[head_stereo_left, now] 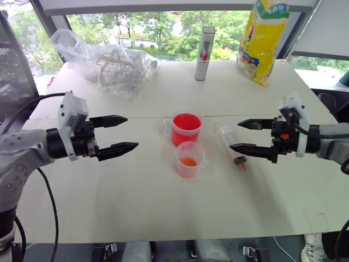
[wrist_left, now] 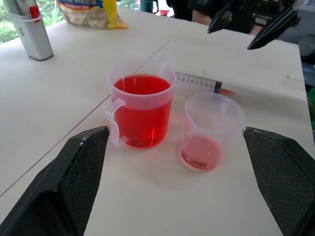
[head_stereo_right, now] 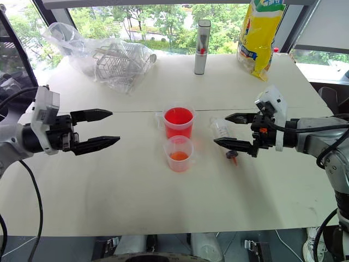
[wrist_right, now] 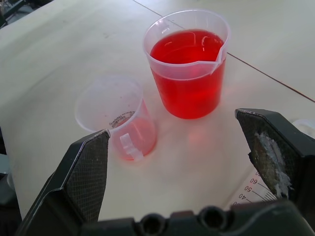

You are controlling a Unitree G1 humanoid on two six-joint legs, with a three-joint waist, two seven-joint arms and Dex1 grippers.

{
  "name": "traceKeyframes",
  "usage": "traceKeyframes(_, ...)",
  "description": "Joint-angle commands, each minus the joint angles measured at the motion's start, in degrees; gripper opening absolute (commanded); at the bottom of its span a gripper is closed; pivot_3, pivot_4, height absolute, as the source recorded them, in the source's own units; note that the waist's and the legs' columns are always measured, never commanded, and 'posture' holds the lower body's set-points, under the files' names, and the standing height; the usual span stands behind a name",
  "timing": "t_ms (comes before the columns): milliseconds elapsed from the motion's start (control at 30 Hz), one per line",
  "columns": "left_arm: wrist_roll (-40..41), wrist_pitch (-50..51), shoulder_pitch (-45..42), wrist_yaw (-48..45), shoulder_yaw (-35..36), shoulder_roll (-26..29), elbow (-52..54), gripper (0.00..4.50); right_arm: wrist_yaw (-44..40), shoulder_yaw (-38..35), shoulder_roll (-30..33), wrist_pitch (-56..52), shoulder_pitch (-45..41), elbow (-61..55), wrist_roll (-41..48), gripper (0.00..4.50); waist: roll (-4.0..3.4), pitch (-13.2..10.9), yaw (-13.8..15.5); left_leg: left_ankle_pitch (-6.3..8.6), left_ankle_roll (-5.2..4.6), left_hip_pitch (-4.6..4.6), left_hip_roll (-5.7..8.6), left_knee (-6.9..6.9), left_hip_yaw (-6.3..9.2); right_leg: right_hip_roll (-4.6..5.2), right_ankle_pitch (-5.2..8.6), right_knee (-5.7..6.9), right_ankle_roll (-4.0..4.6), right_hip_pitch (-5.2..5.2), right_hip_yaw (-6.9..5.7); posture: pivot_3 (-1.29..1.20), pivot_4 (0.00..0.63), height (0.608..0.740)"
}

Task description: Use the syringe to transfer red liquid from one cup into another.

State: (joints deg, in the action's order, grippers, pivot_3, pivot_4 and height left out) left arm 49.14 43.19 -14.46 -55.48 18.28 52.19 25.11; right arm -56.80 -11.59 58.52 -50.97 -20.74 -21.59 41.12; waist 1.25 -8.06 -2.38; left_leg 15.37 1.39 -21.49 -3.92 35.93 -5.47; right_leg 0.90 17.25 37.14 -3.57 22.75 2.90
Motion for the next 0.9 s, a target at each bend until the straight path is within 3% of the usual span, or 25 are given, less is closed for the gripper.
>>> traceKeyframes(33,-0.7,-1.7,-2.0,0.0,-1.0,-0.5,-0.7,4.50,1.2,-0.1,1.2,-0.2,-2.0,0.2,-1.0,4.46,0.00,0.0,0.0,0.00,0.00,0.00,0.00,0.00,0.00,0.00,0.00,0.00,0.00,0.00,0.00,0.00,0.150,0.740)
traceKeyframes(467,-2.5,-2.9,-4.9,-0.7,-4.3,-1.7,-3.1,4.50,8.6,6.1,0.3,-5.5,-10.5,5.4,-6.5,4.46,-0.01,0.0,-0.1,0.00,0.00,-0.01,0.00,-0.01,-0.03,0.00,0.02,-0.01,0.04,0.02,0.01,0.00,0.150,0.740)
traceKeyframes(767,-3.9,-3.9,-6.0,-0.4,-6.1,-3.0,-3.6,4.50,14.7,26.1,-9.8,-31.3,-38.0,34.0,-14.7,4.46,-0.01,0.0,-0.1,0.00,0.00,-0.06,0.00,-0.04,-0.19,-0.01,0.08,0.03,0.21,0.23,0.14,0.00,0.150,0.740)
traceKeyframes(900,-4.1,-3.9,-4.6,0.7,-5.4,-3.3,-2.3,4.50,14.5,33.5,-13.9,-33.3,-44.9,46.2,-19.2,4.46,-0.03,0.0,-0.1,0.00,-0.01,-0.50,0.01,0.01,-0.27,0.01,0.04,0.06,0.15,0.66,0.15,0.00,0.150,0.740)
